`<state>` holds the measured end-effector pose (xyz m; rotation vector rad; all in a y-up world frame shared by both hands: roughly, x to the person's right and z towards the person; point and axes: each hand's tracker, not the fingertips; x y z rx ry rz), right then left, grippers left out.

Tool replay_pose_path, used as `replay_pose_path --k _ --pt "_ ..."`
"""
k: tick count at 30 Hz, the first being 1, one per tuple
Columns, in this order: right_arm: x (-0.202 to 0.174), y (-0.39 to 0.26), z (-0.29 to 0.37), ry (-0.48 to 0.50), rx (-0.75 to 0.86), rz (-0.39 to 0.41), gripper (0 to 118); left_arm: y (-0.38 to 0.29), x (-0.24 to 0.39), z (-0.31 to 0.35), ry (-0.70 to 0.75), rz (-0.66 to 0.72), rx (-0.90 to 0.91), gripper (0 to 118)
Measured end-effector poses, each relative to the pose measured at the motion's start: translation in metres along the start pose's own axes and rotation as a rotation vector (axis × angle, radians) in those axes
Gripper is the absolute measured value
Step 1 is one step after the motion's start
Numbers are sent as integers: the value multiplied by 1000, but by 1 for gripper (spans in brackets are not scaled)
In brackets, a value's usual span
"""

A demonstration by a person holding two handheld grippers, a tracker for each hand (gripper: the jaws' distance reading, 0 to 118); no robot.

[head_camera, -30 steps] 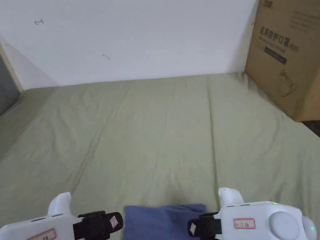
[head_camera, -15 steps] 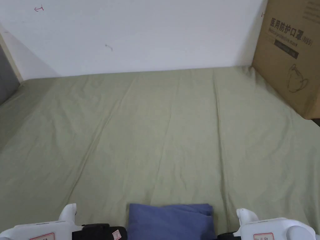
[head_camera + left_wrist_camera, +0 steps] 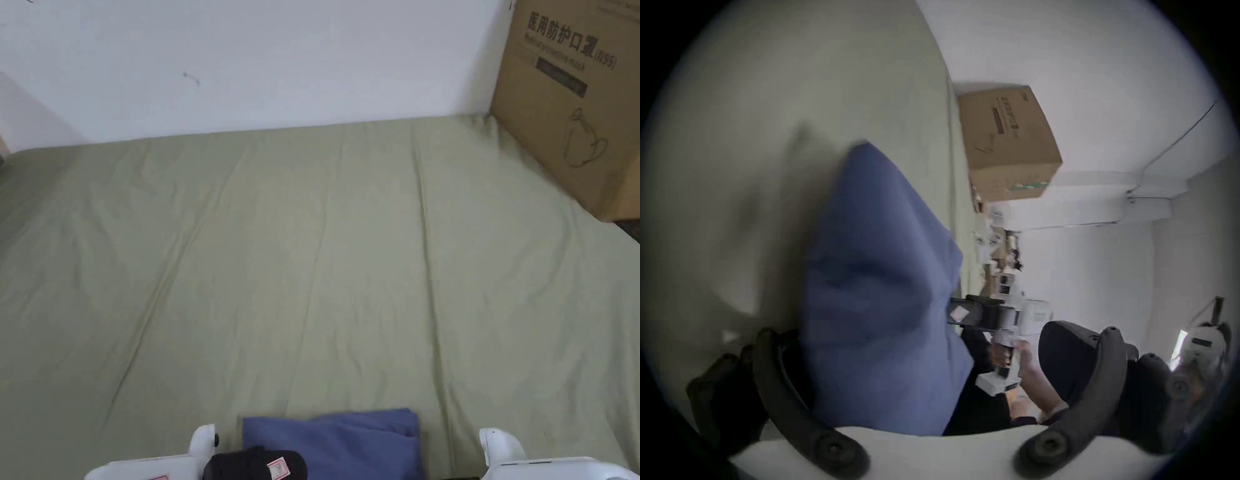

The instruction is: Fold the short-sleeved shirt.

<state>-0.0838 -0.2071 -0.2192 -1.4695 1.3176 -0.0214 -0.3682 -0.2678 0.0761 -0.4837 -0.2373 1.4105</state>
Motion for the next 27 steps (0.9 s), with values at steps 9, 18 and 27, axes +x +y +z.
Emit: replay_pose_path --k 9,18,27 --pt "-1 0 -3 20 7 46 0 6 -25 20 251 -5 -6 52" --pt "-26 0 9 -112 42 74 0 -14 57 15 401 -216 59 21" --pt "-71 1 40 -81 136 114 0 2 123 147 580 -344 182 21"
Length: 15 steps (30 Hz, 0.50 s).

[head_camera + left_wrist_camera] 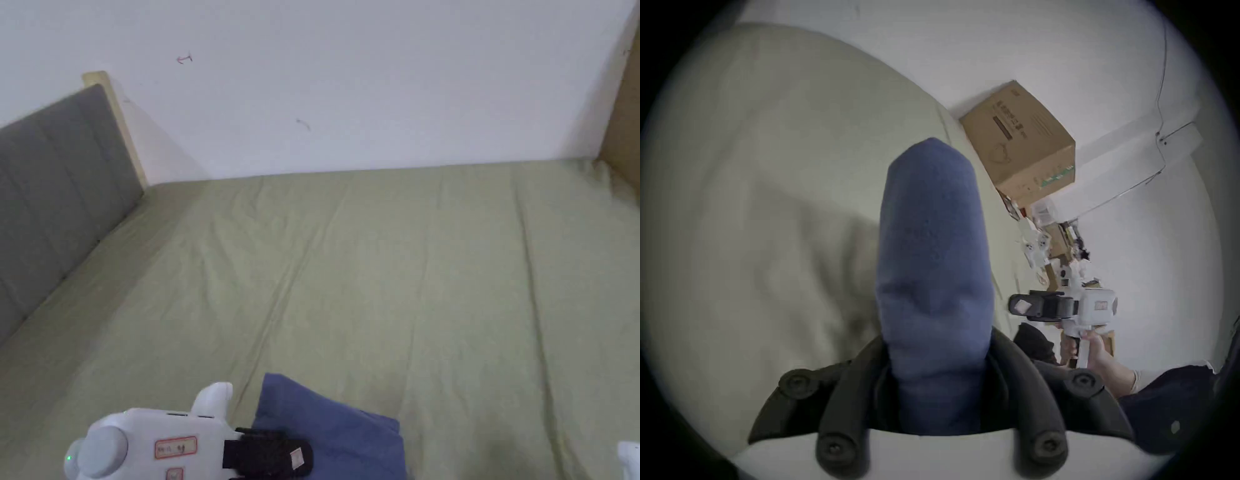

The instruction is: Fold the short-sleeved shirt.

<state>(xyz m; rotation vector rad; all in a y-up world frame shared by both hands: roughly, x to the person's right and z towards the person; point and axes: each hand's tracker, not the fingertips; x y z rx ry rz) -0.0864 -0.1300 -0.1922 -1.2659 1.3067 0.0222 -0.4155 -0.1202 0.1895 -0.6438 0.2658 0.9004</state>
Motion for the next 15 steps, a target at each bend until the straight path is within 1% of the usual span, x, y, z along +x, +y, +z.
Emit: replay_pose_path --k 2,4,5,7,9,12,14,15 --pt "-4 0 1 -18 -2 22 0 10 -23 22 97 25 -12 21" --pt "-9 -2 3 -51 -2 37 0 18 -43 44 171 10 -7 21" --pt "-10 -3 4 -52 -3 35 0 23 -51 53 196 -2 -7 21" --pt "-10 -3 4 -48 -11 18 0 33 -66 67 293 -24 -5 21" --pt "-11 -3 2 -58 -21 10 0 42 -83 80 391 6 6 21" --pt "-14 2 -2 -87 -35 30 0 46 -103 84 610 0 -31 21" --pt "-17 6 -4 -93 -37 38 0 42 -103 77 769 -50 -107 21" --pt "-18 9 -5 -96 -35 41 0 41 -108 75 815 -67 -130 21"
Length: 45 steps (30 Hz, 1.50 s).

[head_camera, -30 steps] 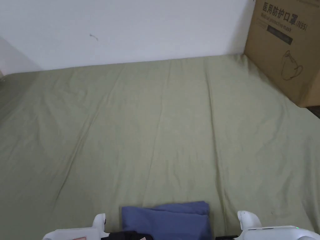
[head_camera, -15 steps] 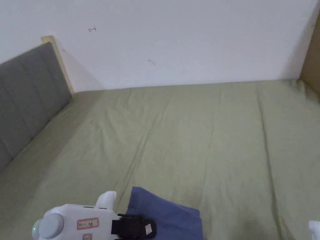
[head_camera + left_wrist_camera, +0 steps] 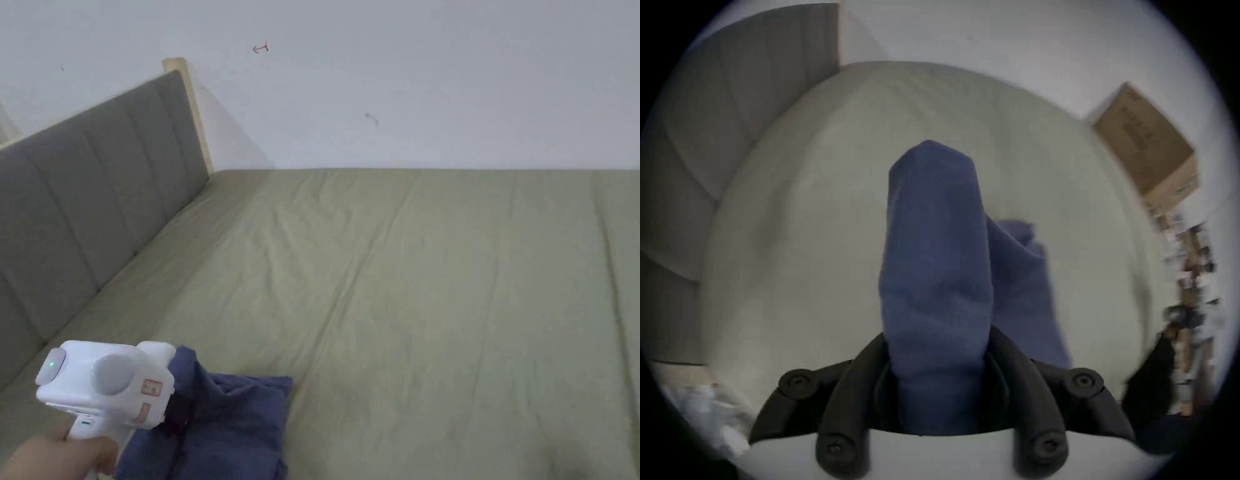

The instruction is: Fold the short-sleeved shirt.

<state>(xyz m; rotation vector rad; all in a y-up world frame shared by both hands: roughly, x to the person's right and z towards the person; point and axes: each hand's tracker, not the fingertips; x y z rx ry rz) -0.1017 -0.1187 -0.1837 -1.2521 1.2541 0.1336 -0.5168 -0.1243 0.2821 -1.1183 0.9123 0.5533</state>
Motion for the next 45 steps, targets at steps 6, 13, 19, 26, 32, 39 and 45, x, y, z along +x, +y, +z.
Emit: replay_pose_path --k 6,13,19,26,32,39,45 --pt "-9 8 -4 16 8 5 0 3 -13 -17 169 -62 48 55" --pt "-19 9 0 0 29 77 0 4 7 39 47 -10 189 110" --pt "-29 14 27 -23 121 135 0 -13 103 100 -266 -29 307 67" --pt "-60 26 68 -250 129 287 0 -22 224 134 -424 -62 430 0" --pt "-65 41 105 -175 302 207 0 0 272 165 -465 61 527 0" --pt "-93 37 130 -259 782 289 0 -42 304 218 -120 -78 1048 1" --pt "-113 19 132 -322 1048 365 0 -57 308 234 -54 -19 1200 1"
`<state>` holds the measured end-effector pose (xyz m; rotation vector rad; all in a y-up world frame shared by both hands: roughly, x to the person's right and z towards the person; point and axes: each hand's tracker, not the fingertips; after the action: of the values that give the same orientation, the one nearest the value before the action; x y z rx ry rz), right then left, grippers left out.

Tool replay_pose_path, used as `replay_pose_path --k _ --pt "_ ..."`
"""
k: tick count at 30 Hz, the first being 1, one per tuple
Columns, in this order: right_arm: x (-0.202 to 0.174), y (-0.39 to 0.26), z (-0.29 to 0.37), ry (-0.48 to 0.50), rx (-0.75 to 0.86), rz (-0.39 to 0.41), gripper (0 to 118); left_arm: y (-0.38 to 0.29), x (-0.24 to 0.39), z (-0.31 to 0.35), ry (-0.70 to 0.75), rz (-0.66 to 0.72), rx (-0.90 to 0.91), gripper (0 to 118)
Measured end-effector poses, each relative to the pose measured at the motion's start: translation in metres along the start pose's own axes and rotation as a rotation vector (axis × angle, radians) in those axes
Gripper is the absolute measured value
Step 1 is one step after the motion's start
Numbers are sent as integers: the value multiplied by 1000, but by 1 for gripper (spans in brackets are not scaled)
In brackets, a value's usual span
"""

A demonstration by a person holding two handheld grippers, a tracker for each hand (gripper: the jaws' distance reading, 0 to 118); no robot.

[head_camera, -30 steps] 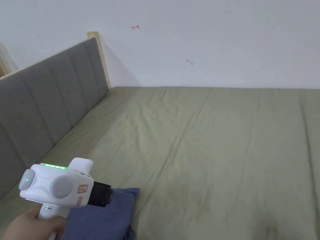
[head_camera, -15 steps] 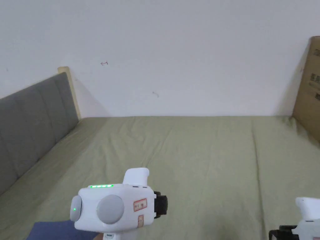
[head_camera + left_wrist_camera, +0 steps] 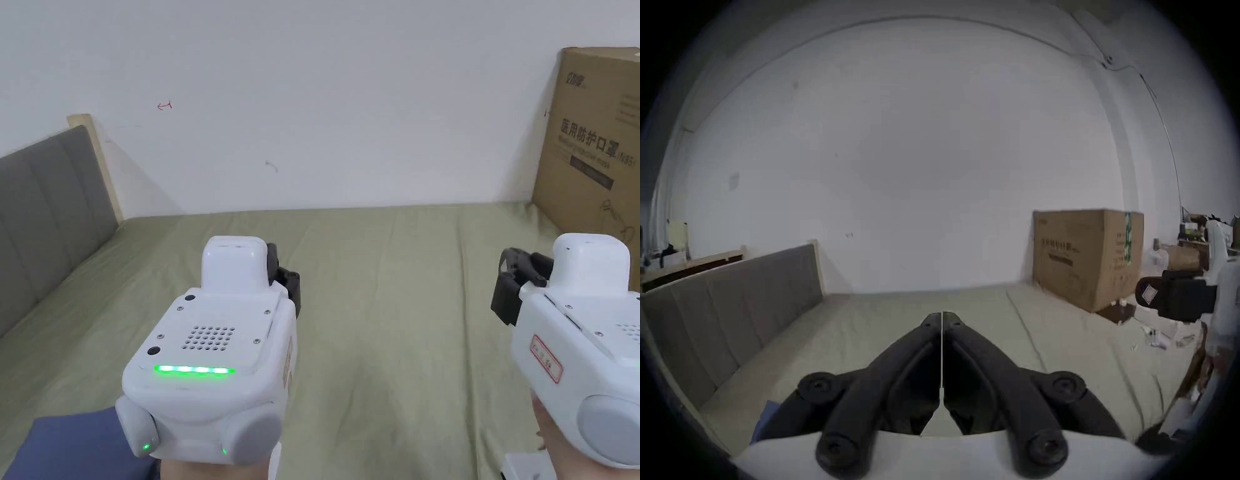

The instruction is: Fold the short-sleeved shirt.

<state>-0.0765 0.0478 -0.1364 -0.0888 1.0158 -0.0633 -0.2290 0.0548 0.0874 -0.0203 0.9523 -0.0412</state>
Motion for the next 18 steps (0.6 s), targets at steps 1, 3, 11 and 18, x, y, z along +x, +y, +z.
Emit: replay_pose_path --k 1,3,11,18 --pt "-2 0 0 -3 23 2 0 1 1 1 18 -10 14 1" --pt "-4 0 -3 3 27 11 19 1 3 0 18 -9 25 9" --pt "-9 -2 0 -10 2 34 104 -7 3 6 -19 44 -1 118" --pt "-15 -3 -3 -7 11 100 118 -1 3 9 -3 48 45 118"
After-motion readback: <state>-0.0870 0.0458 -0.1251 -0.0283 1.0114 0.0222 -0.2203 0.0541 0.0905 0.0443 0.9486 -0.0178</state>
